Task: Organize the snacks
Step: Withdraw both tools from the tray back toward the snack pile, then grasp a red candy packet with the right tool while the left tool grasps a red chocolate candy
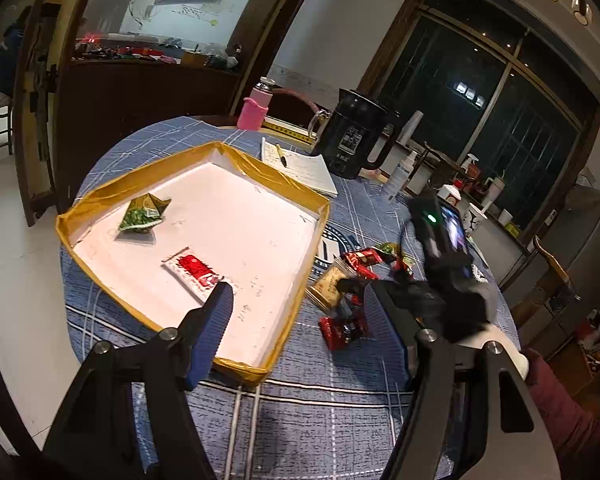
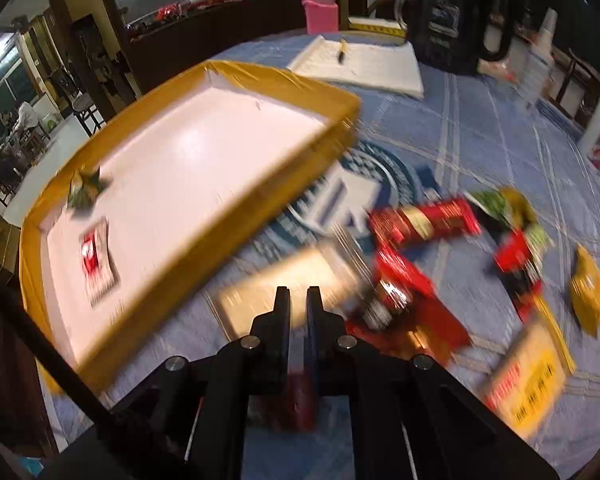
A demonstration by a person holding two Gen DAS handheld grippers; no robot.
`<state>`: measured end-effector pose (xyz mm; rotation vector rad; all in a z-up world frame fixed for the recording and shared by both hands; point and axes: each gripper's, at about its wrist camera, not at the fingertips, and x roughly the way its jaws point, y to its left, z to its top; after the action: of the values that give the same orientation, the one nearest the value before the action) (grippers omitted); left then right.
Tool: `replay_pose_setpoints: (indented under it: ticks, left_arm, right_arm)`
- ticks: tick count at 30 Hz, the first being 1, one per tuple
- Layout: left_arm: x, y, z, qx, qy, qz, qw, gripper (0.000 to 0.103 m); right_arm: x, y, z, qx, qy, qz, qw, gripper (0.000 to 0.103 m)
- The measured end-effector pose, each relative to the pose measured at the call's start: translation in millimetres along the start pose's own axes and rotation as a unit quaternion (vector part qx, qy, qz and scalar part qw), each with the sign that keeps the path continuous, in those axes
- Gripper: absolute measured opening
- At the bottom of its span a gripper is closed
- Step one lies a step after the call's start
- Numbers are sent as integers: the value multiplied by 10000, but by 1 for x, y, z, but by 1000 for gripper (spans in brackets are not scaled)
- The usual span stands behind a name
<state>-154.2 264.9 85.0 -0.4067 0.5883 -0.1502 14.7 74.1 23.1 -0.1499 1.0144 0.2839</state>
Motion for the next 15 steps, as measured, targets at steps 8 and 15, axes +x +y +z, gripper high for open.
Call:
replay_pose_setpoints:
  ticks: [8,15]
  left_arm:
    - [9,-21,-8,254,187,-171,9994,69]
    - [28,-46,-20,530,553,-270,9967,69]
  right_arm:
    - [-64,-74,-33,841,-773,777,9904,13]
    - [-43,-106,-35,1289,-602,1126,9834,29]
